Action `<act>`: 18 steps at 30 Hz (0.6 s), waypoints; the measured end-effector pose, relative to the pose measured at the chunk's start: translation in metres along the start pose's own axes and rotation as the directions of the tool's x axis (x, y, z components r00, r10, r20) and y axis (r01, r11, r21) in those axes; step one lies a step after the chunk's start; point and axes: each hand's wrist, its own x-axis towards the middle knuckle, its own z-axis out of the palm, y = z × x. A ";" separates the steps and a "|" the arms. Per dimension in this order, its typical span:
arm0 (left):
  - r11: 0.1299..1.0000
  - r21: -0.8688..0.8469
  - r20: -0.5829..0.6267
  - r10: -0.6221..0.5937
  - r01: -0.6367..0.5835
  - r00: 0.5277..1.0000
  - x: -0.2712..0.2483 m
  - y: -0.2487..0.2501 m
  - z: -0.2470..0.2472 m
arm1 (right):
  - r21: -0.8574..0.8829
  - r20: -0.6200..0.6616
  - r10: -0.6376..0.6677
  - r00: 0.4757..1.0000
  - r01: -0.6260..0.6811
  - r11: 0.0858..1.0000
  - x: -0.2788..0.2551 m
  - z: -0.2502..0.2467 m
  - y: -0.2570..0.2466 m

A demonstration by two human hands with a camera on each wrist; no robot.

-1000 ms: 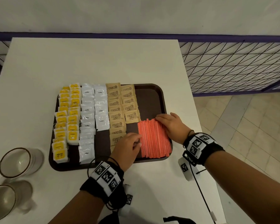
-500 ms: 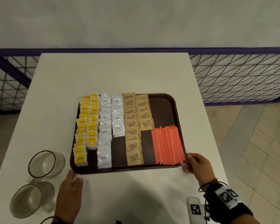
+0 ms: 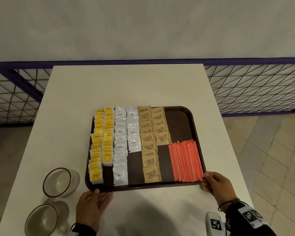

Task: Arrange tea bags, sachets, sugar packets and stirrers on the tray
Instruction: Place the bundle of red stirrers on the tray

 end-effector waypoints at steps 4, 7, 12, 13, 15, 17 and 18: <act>1.000 0.005 0.017 0.009 -0.009 1.000 0.009 0.012 0.015 | -0.034 -0.062 -0.020 0.998 0.018 0.999 0.014 0.007 -0.008; 0.999 0.004 0.045 0.033 -0.033 0.998 0.021 0.026 0.035 | -0.048 -0.089 -0.034 0.995 0.030 0.998 0.030 0.015 -0.020; 0.994 -0.003 0.069 0.110 -0.110 0.992 0.047 0.051 0.071 | -0.091 -0.131 -0.080 0.988 0.069 0.993 0.065 0.031 -0.047; 0.992 -0.004 0.078 0.122 -0.122 0.989 0.052 0.055 0.078 | -0.103 -0.142 -0.091 0.986 0.076 0.992 0.073 0.034 -0.052; 0.990 -0.002 0.091 0.138 -0.138 0.986 0.061 0.066 0.092 | -0.127 -0.159 -0.111 0.981 0.091 0.988 0.089 0.042 -0.064; 0.989 0.012 0.106 0.147 -0.149 0.983 0.069 0.077 0.105 | -0.160 -0.181 -0.138 0.974 0.110 0.981 0.105 0.050 -0.074; 0.988 0.020 0.115 0.151 -0.155 0.982 0.073 0.082 0.112 | -0.172 -0.193 -0.152 0.969 0.119 0.978 0.113 0.054 -0.079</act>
